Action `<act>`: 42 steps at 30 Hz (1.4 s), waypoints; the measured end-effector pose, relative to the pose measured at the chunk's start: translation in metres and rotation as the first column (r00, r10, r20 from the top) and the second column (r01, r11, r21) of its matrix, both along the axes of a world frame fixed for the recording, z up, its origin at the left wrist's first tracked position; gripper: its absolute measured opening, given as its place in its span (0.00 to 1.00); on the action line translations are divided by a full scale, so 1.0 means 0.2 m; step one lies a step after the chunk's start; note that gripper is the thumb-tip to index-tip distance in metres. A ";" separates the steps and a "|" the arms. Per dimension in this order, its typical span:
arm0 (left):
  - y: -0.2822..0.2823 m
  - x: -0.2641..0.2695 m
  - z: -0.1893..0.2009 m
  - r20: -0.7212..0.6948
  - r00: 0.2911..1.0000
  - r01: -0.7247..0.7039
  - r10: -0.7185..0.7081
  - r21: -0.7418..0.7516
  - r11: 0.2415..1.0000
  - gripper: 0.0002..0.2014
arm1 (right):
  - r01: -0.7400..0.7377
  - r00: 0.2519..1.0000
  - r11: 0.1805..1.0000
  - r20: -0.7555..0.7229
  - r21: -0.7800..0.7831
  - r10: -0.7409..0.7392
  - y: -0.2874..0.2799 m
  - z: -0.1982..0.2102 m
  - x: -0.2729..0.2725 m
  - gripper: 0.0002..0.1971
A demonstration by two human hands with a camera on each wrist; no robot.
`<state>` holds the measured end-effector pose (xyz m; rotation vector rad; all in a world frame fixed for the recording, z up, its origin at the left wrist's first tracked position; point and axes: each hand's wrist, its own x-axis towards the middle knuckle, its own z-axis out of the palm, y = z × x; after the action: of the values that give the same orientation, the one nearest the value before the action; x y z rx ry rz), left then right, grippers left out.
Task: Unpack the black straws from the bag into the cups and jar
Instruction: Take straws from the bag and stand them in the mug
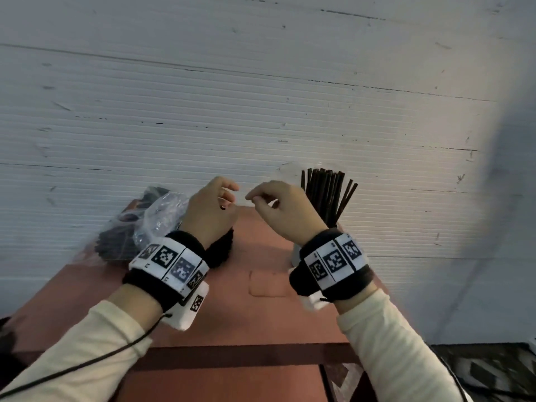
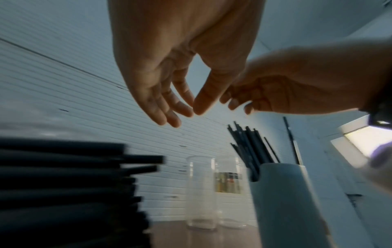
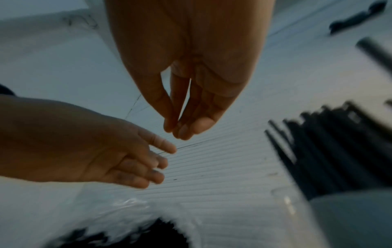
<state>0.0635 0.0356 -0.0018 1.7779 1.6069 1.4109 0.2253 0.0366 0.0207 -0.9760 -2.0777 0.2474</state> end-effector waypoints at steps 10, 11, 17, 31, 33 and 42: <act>-0.04 -0.52 -0.06 -0.313 0.931 -0.215 0.185 -0.065 0.974 0.18 | -0.075 0.904 0.961 0.388 -0.267 0.178 0.06 -0.15 -0.47 0.18; -0.05 -0.54 -0.06 -0.330 0.932 -0.199 0.150 -0.121 0.973 0.19 | -0.057 0.877 0.957 0.443 -0.283 0.183 0.07 -0.17 -0.50 0.21; -0.06 -0.61 -0.08 -0.337 0.937 -0.193 0.097 -0.266 0.945 0.27 | 0.013 0.819 0.956 0.552 -0.292 0.158 0.09 -0.20 -0.56 0.28; -0.08 -0.65 -0.08 -0.257 0.963 -0.135 0.077 -0.217 0.967 0.29 | -0.169 0.965 0.924 0.136 -0.342 0.227 0.14 -0.18 -0.46 0.15; -0.07 -0.65 -0.07 -0.255 0.964 -0.135 0.078 -0.214 0.968 0.29 | -0.173 0.979 0.927 0.044 -0.332 0.199 0.14 -0.18 -0.45 0.13; -0.09 -0.66 -0.07 -0.232 0.971 -0.103 0.054 -0.207 0.973 0.29 | -0.270 0.960 0.886 -0.178 -0.378 0.217 0.19 -0.19 -0.40 0.12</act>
<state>-0.0681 0.0176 -0.0167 1.8125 1.8864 1.0453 0.1444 0.0755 -0.0180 -0.8963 -2.0663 0.8749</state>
